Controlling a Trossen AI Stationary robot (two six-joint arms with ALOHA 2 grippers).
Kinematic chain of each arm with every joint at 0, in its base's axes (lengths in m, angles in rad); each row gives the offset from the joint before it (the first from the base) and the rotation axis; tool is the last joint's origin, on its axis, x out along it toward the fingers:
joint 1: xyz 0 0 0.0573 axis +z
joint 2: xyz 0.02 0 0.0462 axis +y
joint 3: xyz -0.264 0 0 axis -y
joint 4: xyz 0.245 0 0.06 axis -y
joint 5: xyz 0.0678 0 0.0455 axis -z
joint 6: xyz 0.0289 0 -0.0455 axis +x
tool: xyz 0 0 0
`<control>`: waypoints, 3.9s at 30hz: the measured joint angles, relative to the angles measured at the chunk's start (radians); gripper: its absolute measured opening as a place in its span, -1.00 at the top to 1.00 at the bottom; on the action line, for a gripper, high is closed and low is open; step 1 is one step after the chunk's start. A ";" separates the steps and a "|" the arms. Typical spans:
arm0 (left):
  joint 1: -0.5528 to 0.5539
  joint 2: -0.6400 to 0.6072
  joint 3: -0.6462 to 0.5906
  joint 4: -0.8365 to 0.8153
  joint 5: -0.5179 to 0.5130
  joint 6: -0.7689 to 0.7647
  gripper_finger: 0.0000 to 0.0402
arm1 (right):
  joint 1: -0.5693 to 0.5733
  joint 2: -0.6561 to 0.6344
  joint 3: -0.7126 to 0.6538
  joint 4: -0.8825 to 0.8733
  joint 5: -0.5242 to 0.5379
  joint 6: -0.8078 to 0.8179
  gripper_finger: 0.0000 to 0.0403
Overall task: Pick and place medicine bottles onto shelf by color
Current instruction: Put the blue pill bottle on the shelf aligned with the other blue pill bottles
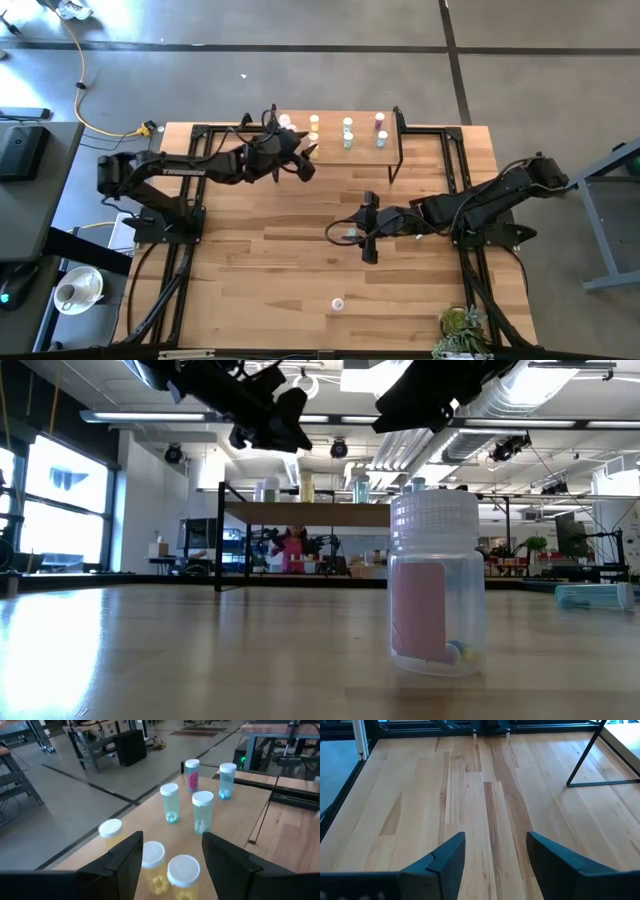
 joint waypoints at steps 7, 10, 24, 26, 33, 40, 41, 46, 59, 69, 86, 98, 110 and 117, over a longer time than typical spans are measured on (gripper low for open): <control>-0.020 -0.125 0.000 -0.174 -0.003 -0.015 0.04 | 0.003 0.000 0.000 -0.060 -0.005 0.056 0.00; -0.049 -0.180 0.001 -0.247 -0.003 -0.008 0.06 | 0.014 0.000 0.000 -0.139 -0.001 0.112 0.00; -0.237 -0.333 0.000 -0.438 0.063 -0.045 0.11 | 0.101 -0.042 0.000 -0.458 -0.037 0.457 0.00; -0.258 -0.333 -0.011 -0.432 0.063 -0.055 0.11 | 0.116 -0.061 0.000 -0.506 -0.017 0.501 0.00; -0.304 -0.332 -0.190 -0.240 0.063 -0.108 0.11 | 0.153 -0.115 0.000 -0.694 0.057 0.634 0.00; -0.342 -0.332 -0.351 -0.007 0.088 -0.159 0.11 | 0.153 -0.117 0.000 -0.884 0.057 0.805 0.00; -0.349 -0.332 -0.366 0.012 0.089 -0.165 0.11 | 0.153 -0.117 0.000 -0.908 0.056 0.829 0.00; -0.399 -0.332 -0.400 0.026 0.087 -0.209 0.11 | 0.153 -0.110 0.000 -0.999 0.060 0.916 0.00; -0.514 -0.332 -0.417 0.071 0.085 -0.222 0.11 | 0.150 -0.101 -0.067 -1.031 0.044 0.979 0.00; -0.519 -0.332 -0.417 0.090 0.084 -0.220 0.11 | 0.150 -0.101 -0.173 -0.975 0.012 1.004 0.00; -0.519 -0.332 -0.417 0.091 0.084 -0.219 0.11 | 0.150 -0.101 -0.339 -0.775 0.019 1.072 0.00; -0.519 -0.332 -0.417 0.090 0.072 -0.219 0.11 | 0.150 -0.101 -0.394 -0.655 -0.018 1.074 0.30; -0.519 -0.332 -0.417 0.090 0.073 -0.229 0.11 | 0.150 -0.101 -0.389 -0.604 -0.029 0.979 0.51; -0.519 -0.332 -0.417 0.089 0.086 -0.299 0.11 | 0.150 -0.101 -0.267 -0.577 -0.054 0.816 0.51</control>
